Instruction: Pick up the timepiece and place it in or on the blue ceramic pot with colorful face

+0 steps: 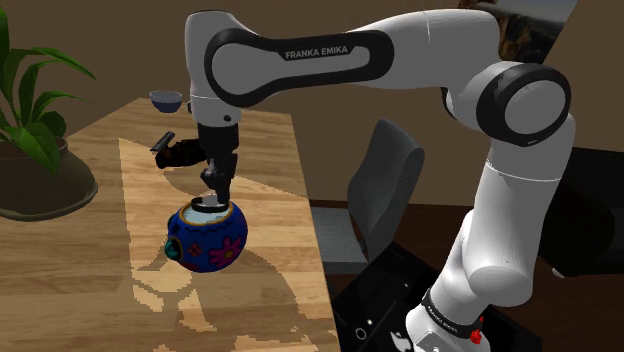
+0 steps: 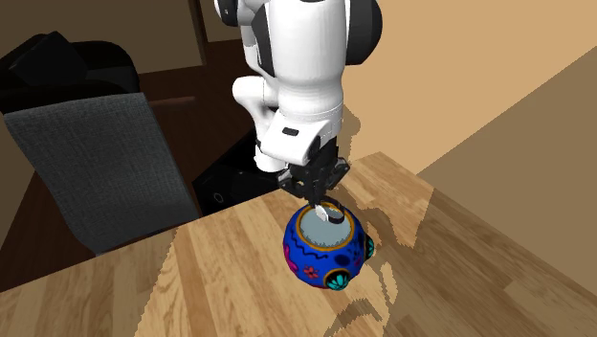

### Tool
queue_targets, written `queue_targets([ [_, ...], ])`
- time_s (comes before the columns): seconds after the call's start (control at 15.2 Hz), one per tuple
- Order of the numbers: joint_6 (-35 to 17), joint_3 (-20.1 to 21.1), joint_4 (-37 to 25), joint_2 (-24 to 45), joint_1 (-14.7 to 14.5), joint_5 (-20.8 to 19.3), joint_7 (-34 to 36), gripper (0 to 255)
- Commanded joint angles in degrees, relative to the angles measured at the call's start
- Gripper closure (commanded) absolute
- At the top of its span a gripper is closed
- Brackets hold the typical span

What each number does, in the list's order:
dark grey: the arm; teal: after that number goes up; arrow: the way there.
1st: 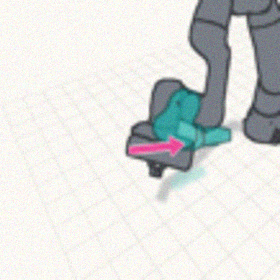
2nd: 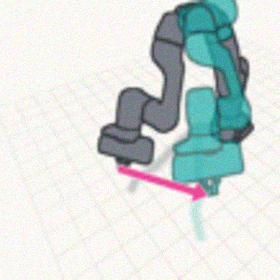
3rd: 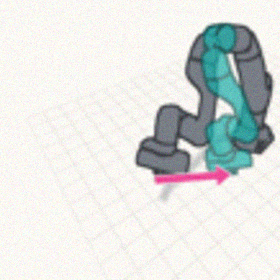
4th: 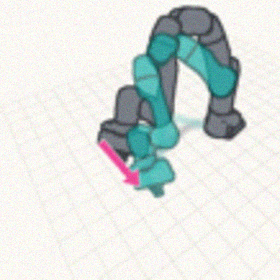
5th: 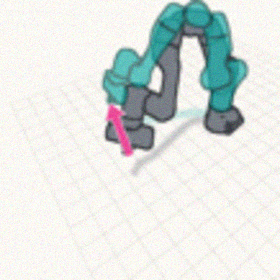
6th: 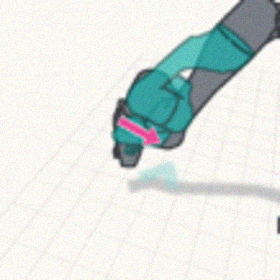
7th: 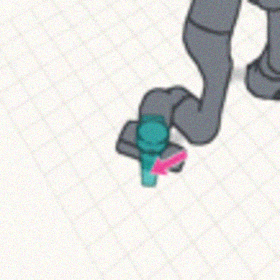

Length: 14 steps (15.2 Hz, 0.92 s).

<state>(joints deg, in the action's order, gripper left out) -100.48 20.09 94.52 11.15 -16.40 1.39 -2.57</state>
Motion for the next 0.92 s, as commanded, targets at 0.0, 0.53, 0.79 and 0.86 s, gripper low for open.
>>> queue_targets([
  [0.0, -0.05, 0.00, 0.02, 0.02, 0.00, -0.01, 0.00, 255],
  [0.53, -0.05, 0.00, 0.03, 0.02, 0.00, -0.01, 0.00, 0],
  [0.79, 7.55, -0.03, -8.50, 0.99, -0.12, -0.35, 0.25, 0],
  [0.86, 7.55, -0.03, -8.50, 0.99, -0.12, -0.35, 0.25, 0],
])
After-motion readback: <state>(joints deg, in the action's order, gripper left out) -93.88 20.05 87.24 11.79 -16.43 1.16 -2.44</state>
